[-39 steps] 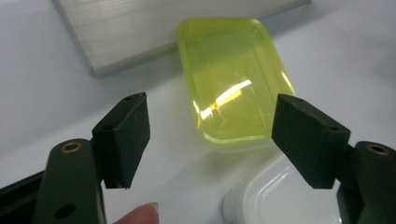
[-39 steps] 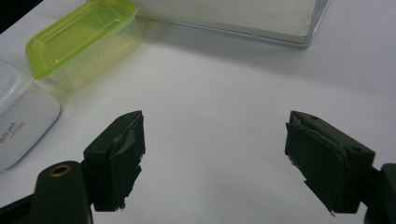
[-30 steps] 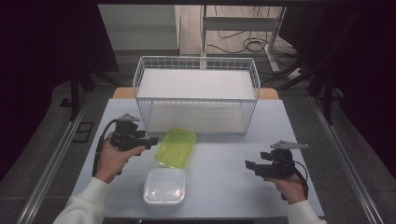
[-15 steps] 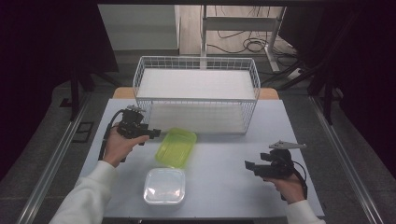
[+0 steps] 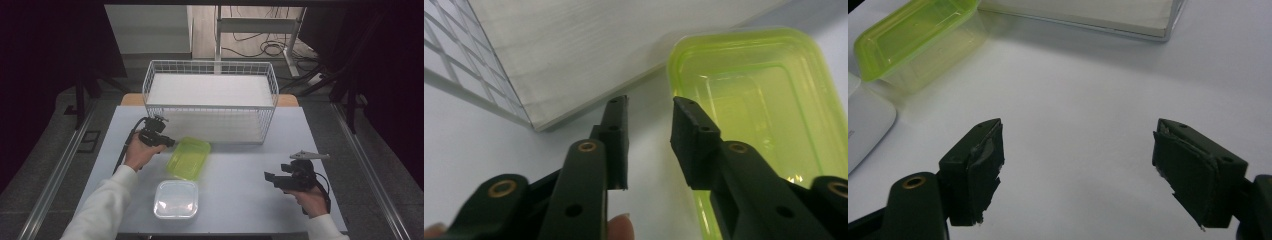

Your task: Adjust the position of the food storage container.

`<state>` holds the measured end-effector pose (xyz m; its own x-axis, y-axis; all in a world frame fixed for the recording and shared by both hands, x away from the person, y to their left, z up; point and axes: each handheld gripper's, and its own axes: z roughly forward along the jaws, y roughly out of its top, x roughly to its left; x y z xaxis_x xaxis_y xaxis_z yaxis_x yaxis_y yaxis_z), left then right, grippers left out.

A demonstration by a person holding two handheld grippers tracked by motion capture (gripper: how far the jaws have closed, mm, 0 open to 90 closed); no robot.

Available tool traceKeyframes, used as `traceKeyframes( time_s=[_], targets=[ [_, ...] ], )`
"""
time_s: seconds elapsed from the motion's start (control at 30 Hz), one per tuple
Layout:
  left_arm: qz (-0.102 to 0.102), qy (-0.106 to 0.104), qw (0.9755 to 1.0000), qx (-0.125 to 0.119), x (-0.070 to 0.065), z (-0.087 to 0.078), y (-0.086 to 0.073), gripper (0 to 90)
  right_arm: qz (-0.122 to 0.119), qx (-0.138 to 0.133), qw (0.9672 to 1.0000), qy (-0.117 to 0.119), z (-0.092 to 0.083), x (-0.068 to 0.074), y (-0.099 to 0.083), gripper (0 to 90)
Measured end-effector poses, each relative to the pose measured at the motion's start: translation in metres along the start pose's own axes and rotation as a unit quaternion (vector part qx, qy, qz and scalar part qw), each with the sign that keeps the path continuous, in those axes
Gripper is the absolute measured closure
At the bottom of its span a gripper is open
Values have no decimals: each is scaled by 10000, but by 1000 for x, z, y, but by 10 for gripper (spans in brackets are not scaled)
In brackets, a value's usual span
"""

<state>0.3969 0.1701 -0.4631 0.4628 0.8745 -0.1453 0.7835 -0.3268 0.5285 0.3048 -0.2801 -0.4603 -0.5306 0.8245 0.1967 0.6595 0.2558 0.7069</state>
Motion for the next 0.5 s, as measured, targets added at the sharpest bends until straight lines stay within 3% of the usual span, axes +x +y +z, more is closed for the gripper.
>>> traceKeyframes(
  time_s=[0.1, 0.17, 0.3, 0.5],
  targets=[
    [-44, -88, 10000, -12, 1, 7, 1, 736, -2, 17, 10000, -10, 0, -1, 0, 208],
    [-70, -209, 9997, 92, 3, 11, 2, 775, -11, 30, 10000, -16, 1, 0, 0, 208],
    [-190, -250, 9993, 225, 3, 21, 4, 878, -37, 72, 10000, -28, 3, 1, 0, 208],
    [-175, -364, 9986, 342, 3, 32, 5, 900, -31, 95, 9999, -45, 4, 0, -1, 208]
  ],
)
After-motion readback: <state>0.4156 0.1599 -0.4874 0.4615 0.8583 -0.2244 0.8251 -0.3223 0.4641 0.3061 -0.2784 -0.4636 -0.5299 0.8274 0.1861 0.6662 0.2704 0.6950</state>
